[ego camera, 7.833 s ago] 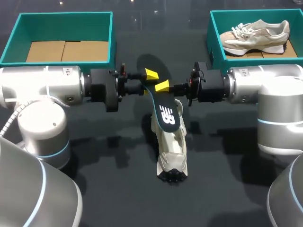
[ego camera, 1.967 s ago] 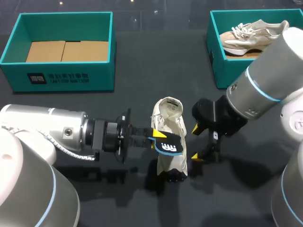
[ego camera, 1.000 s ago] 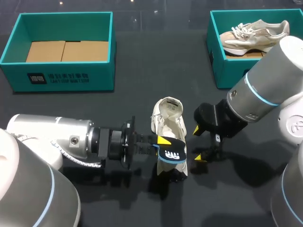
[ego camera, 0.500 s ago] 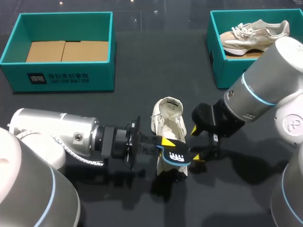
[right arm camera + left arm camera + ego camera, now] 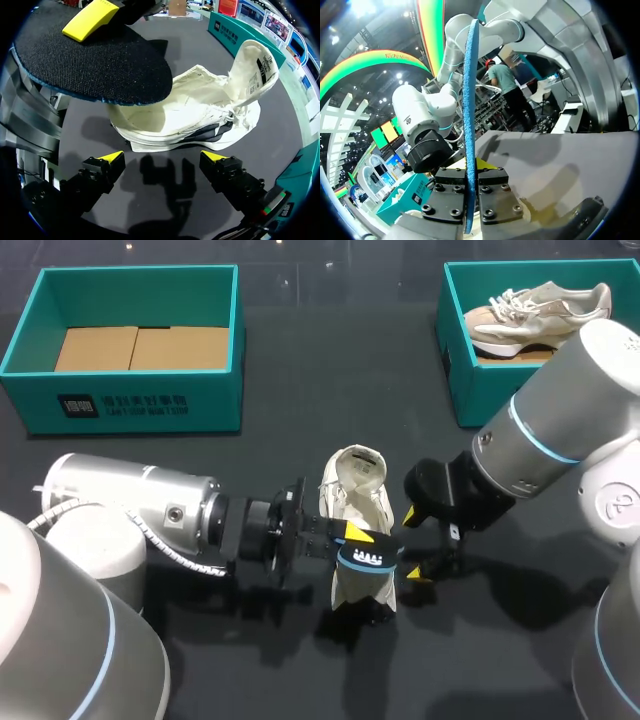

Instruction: Take the shoe out of the shoebox, open the shoe tongue, remove and reinsert the insole, then place the shoe into the shoebox

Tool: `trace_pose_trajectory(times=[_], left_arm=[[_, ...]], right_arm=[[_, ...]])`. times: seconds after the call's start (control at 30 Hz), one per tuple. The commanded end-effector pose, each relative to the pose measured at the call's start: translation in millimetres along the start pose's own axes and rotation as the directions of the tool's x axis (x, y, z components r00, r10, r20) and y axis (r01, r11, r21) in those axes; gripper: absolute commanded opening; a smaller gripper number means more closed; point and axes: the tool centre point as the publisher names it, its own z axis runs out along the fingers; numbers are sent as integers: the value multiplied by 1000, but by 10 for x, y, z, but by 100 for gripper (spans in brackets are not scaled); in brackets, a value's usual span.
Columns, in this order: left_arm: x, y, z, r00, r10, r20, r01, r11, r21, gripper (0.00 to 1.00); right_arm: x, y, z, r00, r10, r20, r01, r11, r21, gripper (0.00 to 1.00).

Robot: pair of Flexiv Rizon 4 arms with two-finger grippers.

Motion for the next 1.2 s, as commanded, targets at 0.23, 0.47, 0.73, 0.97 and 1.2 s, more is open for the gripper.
trace_pose_trajectory(times=[0.23, 0.47, 0.73, 0.97, 1.2], left_arm=[[41, 86, 8, 999, -22, 30, 22, 1000, -5, 0], [102, 81, 66, 998, -34, 50, 35, 999, -5, 0], [111, 143, 79, 992, -71, 108, 70, 997, 10, 0], [68, 146, 117, 986, -83, 147, 81, 997, 19, 0], [59, 124, 140, 982, -95, 165, 93, 995, 19, 0]], right_arm=[[6, 8, 17, 1000, 1, 3, -1, 1000, 2, 100], [6, 8, 17, 1000, 1, 3, -1, 1000, 2, 100], [6, 8, 17, 1000, 1, 3, -1, 1000, 2, 100], [6, 8, 17, 1000, 1, 3, -1, 1000, 2, 100], [6, 8, 17, 1000, 1, 3, -1, 1000, 2, 100]])
